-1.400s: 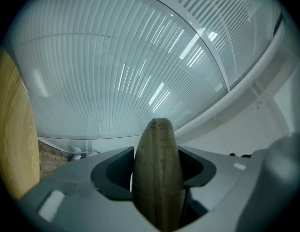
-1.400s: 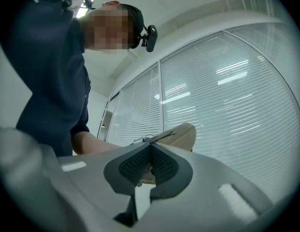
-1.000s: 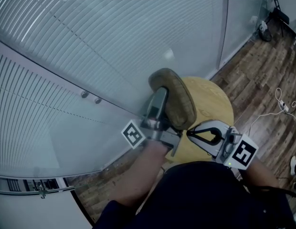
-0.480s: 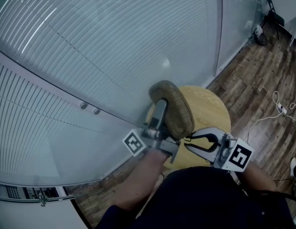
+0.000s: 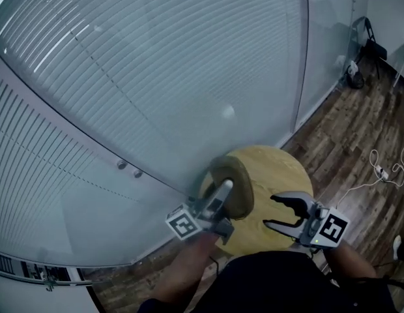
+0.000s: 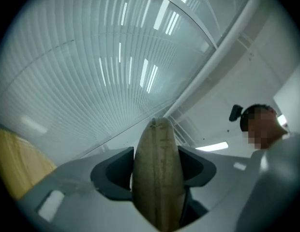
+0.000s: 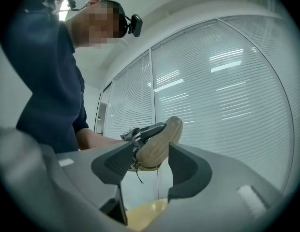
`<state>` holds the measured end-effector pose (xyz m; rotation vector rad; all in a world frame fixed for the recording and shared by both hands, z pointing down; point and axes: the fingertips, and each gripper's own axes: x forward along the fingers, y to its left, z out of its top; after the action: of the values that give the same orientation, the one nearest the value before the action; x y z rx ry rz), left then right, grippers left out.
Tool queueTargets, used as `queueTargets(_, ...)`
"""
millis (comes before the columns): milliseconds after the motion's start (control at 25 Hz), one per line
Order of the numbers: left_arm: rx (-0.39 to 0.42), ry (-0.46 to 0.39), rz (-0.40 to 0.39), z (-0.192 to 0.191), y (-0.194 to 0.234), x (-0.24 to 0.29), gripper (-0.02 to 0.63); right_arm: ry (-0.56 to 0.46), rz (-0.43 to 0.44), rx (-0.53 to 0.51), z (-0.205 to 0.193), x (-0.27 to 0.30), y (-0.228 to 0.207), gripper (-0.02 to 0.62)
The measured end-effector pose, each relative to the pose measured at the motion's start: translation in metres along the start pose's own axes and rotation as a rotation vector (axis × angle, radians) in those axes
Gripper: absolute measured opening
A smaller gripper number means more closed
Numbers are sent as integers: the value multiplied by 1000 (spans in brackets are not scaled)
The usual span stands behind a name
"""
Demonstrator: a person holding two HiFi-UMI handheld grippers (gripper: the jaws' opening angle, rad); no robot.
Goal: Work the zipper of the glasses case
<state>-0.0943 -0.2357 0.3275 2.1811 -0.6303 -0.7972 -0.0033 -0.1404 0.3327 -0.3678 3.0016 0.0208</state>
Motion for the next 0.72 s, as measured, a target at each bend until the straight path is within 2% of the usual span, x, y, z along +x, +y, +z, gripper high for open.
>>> queueTargets(80, 143, 101, 35, -11, 5, -8, 282, 18, -14, -9, -3, 0, -4, 239)
queueTargets(200, 374, 271, 134, -31, 26, -29, 282, 62, -62, 9, -16, -4, -14, 239)
queueTargets(320, 548, 381, 251, -39, 57, -51, 284, 159, -213, 44, -44, -11, -44, 224)
queueTargets(480, 660, 405, 396, -35, 85, -78, 284, 151, -420, 143, -57, -23, -85, 198)
queueTargets(640, 728, 344, 476, -31, 95, -97, 284, 195, -541, 147, -76, -50, -103, 194)
queueTargets(720, 759, 318, 509, -26, 96, -103, 284, 196, -588, 146, -79, -60, -109, 168)
